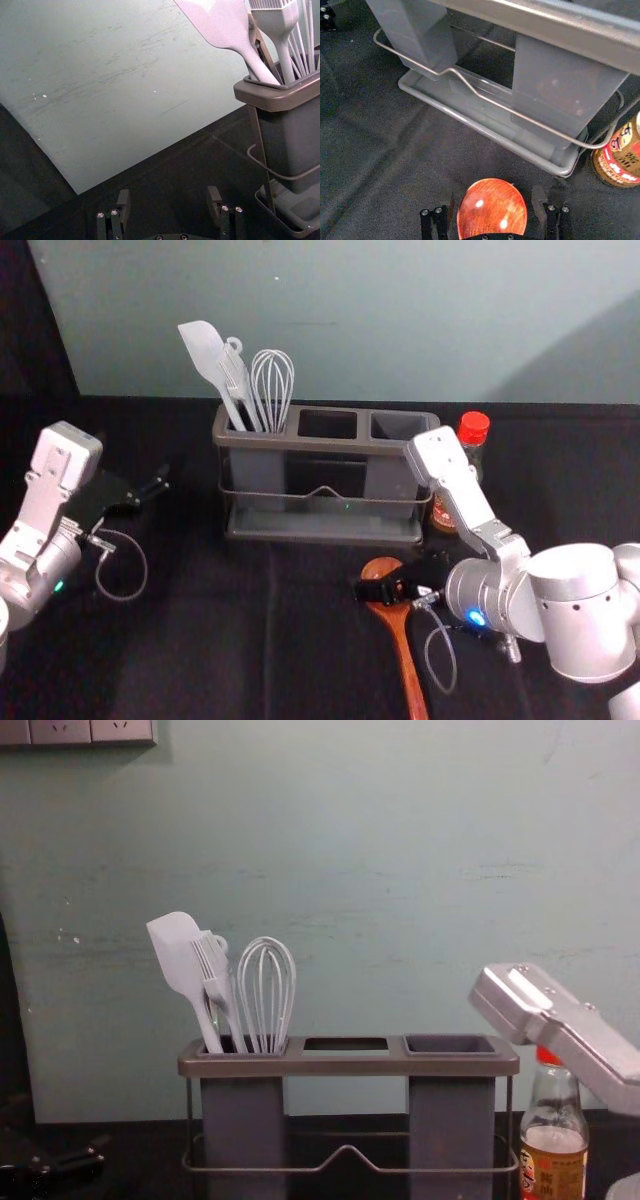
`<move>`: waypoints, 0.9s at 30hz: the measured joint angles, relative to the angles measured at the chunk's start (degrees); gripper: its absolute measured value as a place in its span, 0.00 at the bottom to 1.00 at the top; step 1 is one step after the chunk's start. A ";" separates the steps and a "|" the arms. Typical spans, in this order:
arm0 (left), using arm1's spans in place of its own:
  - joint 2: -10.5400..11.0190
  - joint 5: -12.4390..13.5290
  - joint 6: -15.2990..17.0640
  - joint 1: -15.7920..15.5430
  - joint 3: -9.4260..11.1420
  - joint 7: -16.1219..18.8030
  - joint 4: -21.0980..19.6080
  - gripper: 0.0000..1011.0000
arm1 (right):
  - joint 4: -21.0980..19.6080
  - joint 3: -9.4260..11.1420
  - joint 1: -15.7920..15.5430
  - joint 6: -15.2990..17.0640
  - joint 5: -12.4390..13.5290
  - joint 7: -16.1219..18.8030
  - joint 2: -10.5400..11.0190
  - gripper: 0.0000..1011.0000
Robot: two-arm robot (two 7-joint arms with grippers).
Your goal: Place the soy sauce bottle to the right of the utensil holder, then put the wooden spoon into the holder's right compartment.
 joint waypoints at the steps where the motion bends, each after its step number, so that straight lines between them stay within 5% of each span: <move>1: 0.00 0.00 0.00 0.00 0.00 0.00 0.00 0.99 | 0.08 0.01 -0.06 -0.06 -0.12 0.00 -0.12 0.99; 27: 0.00 0.00 0.00 0.00 0.00 0.00 0.00 0.99 | 0.69 -0.13 -1.24 -0.08 -4.27 1.71 -0.87 0.95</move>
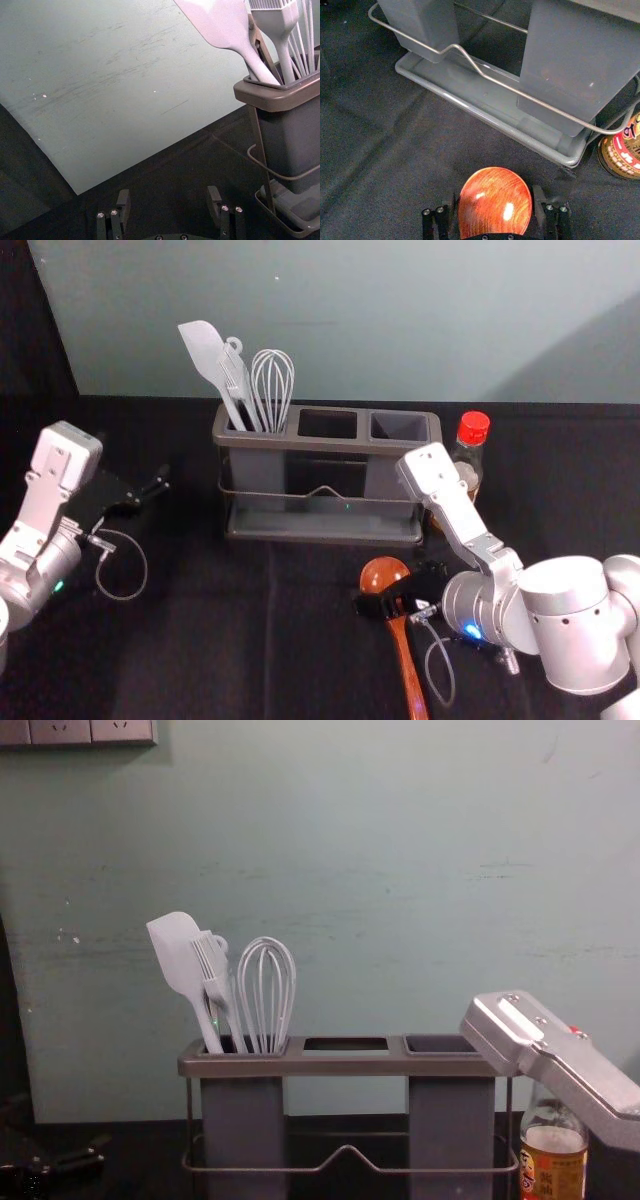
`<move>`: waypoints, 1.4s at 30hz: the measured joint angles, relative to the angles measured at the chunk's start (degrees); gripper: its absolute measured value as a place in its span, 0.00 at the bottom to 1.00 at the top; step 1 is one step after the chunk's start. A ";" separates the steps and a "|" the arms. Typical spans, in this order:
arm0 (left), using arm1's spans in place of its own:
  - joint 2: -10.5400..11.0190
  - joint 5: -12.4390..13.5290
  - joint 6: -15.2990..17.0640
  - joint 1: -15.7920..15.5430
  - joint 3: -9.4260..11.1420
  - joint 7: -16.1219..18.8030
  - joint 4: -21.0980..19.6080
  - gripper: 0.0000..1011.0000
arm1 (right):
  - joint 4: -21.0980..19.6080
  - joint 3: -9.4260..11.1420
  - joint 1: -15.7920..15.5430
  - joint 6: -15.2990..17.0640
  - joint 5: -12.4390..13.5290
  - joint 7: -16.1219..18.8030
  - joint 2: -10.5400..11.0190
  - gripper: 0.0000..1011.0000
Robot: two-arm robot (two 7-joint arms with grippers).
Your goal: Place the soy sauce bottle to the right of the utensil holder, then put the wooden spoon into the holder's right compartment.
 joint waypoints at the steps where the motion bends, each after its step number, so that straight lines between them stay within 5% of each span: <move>1: 0.00 0.00 0.00 0.00 0.00 0.00 0.00 0.99 | 0.00 -0.03 0.02 0.12 -0.11 0.08 0.01 0.94; 7: 0.00 0.00 0.00 0.00 0.00 0.00 0.00 0.99 | -0.22 0.10 -0.01 0.82 -0.92 0.74 -0.03 0.83; 14: 0.00 0.00 0.00 0.00 0.00 0.00 0.00 0.99 | -2.24 0.56 -0.40 1.19 -1.74 1.31 0.42 0.83; 24: 0.00 0.00 0.00 0.00 0.00 0.00 0.00 0.99 | -10.19 3.18 -2.60 -0.74 -1.83 4.57 3.96 0.83; 33: 0.00 0.00 0.00 0.00 0.00 0.00 0.00 0.99 | -15.65 5.82 -6.57 -11.96 -3.72 6.82 8.10 0.83; 37: 0.00 0.00 0.00 0.00 0.00 0.00 0.00 0.99 | -15.88 7.35 -9.16 -22.46 -5.13 7.32 9.17 0.83; 42: 0.00 0.00 0.00 0.00 0.00 0.00 0.00 0.99 | -15.45 8.46 -10.97 -31.38 -6.02 8.34 9.64 0.83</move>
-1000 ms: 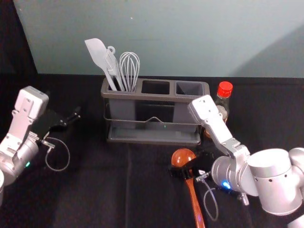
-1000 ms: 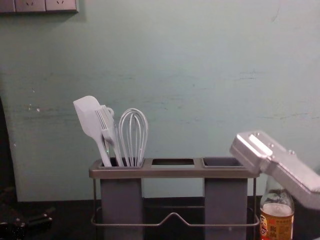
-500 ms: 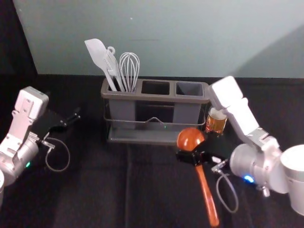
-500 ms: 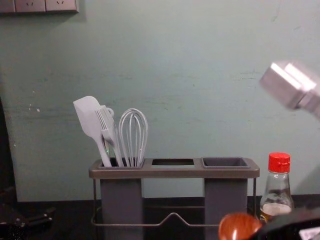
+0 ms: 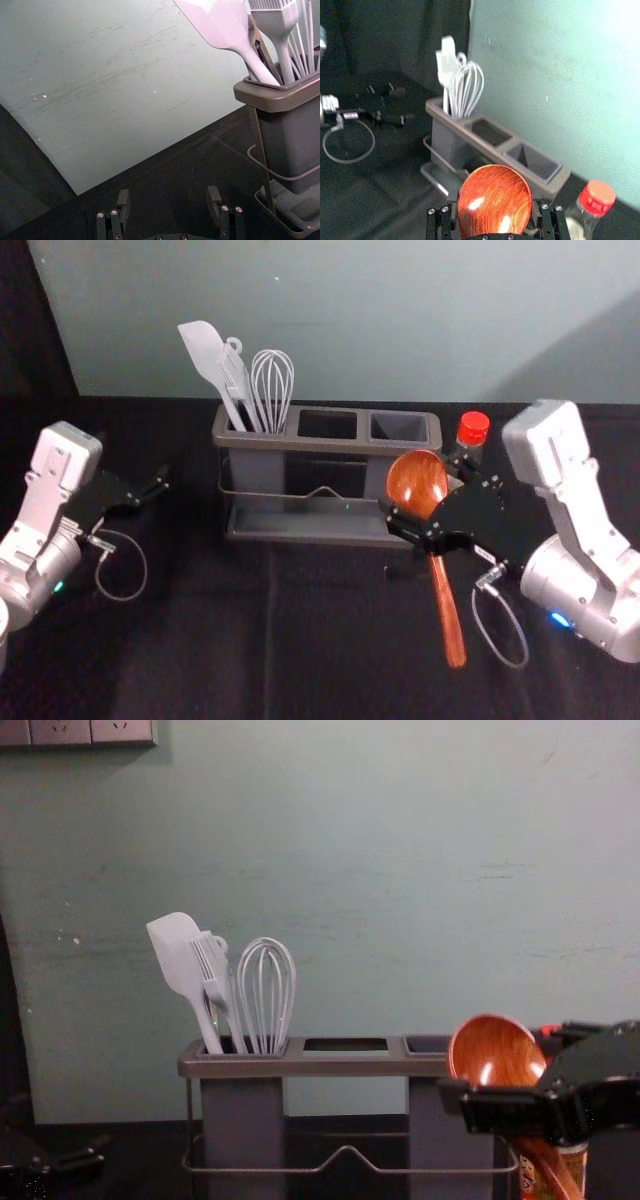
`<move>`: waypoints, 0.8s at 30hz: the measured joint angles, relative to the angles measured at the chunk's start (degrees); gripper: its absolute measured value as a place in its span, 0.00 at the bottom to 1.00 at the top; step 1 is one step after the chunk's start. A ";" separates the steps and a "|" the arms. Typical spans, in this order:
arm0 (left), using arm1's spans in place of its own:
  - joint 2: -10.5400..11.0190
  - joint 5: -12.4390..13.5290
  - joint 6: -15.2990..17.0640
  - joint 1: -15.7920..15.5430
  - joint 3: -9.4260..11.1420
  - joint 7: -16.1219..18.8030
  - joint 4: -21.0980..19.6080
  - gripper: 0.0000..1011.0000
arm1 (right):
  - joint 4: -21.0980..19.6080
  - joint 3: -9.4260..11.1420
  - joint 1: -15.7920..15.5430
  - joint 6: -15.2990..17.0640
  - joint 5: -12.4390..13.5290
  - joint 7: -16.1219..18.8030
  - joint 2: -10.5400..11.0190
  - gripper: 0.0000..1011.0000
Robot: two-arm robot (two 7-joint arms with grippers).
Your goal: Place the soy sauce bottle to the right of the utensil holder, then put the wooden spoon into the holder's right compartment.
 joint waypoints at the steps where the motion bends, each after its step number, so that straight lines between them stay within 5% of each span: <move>1: 0.00 0.00 0.00 0.00 0.00 0.00 0.00 0.99 | 0.09 0.13 -0.22 -1.52 -0.19 0.17 0.04 0.83; 14: 0.00 0.00 0.00 0.00 0.00 0.00 0.00 0.99 | 3.85 0.89 -1.81 -20.73 -6.69 -1.97 -2.15 0.83; 24: 0.00 0.00 0.00 0.00 0.00 0.00 0.00 0.99 | 4.30 1.81 -2.25 -21.31 -6.51 -2.06 -3.31 0.83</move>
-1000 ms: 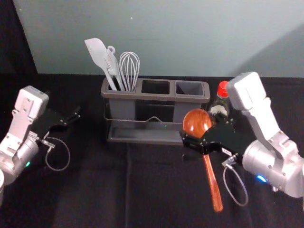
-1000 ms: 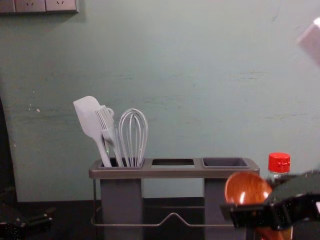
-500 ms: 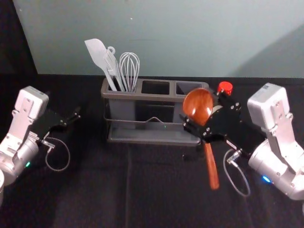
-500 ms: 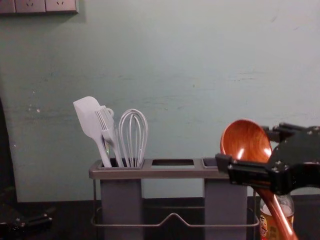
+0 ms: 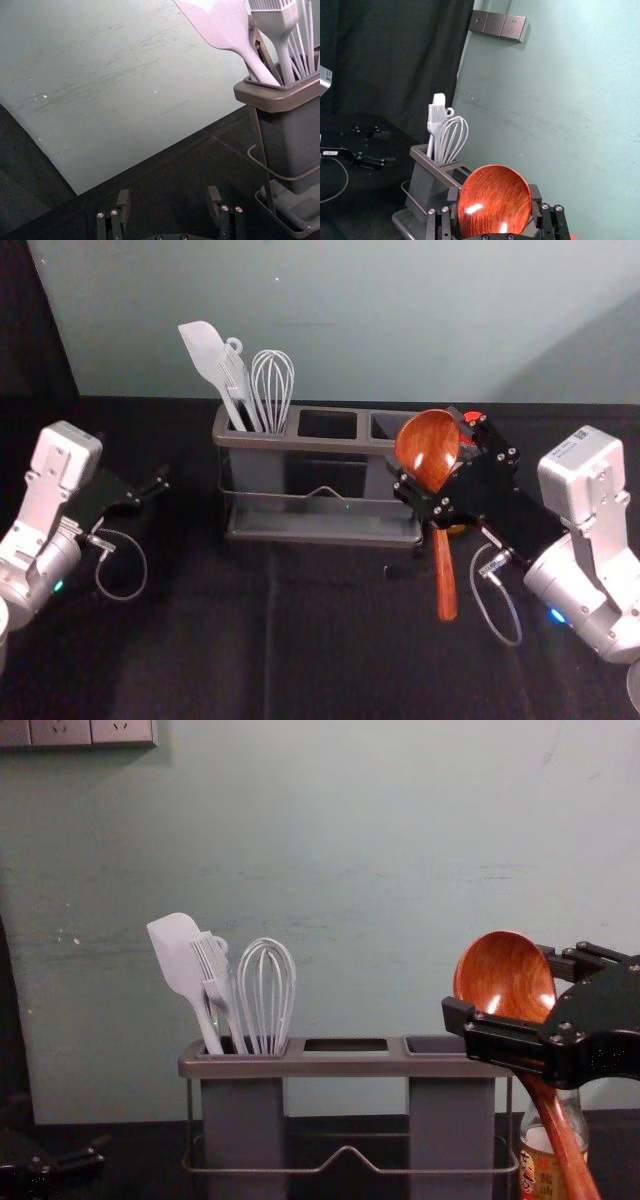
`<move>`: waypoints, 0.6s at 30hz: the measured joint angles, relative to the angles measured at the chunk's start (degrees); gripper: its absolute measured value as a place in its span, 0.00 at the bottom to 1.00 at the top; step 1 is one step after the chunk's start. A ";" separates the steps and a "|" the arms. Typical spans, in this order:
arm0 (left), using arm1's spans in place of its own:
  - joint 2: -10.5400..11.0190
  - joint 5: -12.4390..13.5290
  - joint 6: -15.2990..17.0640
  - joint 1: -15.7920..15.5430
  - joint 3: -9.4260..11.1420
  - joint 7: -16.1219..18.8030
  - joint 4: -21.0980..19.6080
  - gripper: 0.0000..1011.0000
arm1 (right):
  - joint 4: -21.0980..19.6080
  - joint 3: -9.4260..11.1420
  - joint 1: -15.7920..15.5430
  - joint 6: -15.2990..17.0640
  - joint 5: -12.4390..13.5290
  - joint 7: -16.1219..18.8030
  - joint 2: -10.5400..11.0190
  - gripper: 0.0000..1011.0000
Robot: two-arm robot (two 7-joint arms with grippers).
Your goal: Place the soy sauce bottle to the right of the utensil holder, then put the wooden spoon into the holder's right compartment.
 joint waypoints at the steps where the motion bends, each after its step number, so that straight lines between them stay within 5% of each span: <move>1: 0.00 0.00 0.00 0.00 0.00 0.00 0.00 0.99 | 0.01 -0.03 0.02 0.00 0.00 -0.02 0.03 0.83; 13: 0.00 0.00 0.00 0.00 0.00 0.00 0.00 0.99 | 0.01 -0.13 0.06 -0.01 0.11 -0.05 0.09 0.83; 18: 0.00 0.00 0.00 0.00 0.00 0.00 0.00 0.99 | 0.31 1.12 0.03 -0.01 2.26 1.46 -0.60 0.83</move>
